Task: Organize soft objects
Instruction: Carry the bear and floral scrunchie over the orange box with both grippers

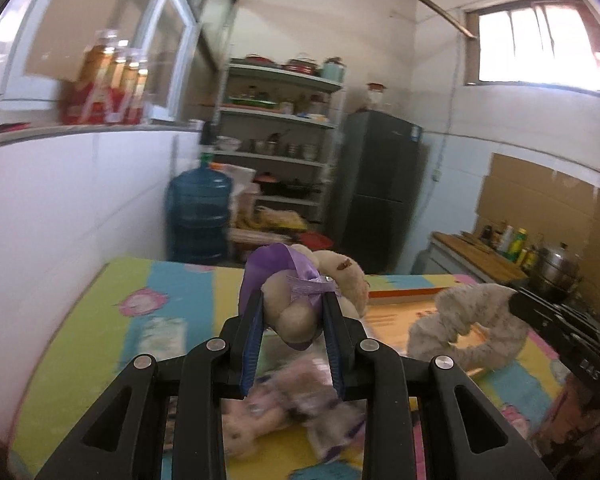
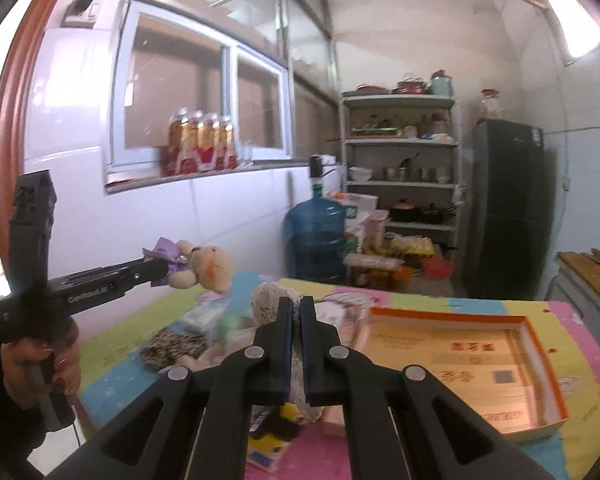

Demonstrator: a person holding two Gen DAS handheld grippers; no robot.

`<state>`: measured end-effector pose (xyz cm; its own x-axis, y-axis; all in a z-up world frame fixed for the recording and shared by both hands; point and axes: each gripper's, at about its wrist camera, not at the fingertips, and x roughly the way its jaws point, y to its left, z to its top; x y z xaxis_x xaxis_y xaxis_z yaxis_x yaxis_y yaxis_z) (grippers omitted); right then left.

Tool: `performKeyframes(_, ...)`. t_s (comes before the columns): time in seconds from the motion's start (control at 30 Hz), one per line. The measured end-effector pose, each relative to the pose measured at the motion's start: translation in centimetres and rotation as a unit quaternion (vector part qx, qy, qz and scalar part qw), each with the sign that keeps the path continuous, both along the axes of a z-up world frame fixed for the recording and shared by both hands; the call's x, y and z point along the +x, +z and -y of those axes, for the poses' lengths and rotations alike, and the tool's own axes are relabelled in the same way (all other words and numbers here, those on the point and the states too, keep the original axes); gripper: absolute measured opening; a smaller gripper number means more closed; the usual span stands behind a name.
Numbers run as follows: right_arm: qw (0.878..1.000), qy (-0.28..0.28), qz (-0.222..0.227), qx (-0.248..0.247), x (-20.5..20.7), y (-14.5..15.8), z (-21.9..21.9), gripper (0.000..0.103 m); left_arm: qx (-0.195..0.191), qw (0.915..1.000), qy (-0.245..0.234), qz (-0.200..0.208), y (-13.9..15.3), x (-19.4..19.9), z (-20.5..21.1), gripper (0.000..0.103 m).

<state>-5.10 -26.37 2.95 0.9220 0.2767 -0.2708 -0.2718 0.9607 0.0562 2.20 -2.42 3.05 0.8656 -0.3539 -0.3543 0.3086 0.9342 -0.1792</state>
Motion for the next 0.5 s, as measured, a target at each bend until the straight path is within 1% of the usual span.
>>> performKeyframes(0.27,0.998,-0.058,-0.001,0.024,0.2,-0.5,5.9,0.004,0.004,0.9973,-0.073,-0.007,0.0,1.2,8.2,0.029)
performKeyframes(0.5,0.995,-0.092,-0.019,0.035,0.8,-2.0,10.7,0.004,0.008,0.9936,-0.111,-0.019,-1.2,2.1,14.6,0.029)
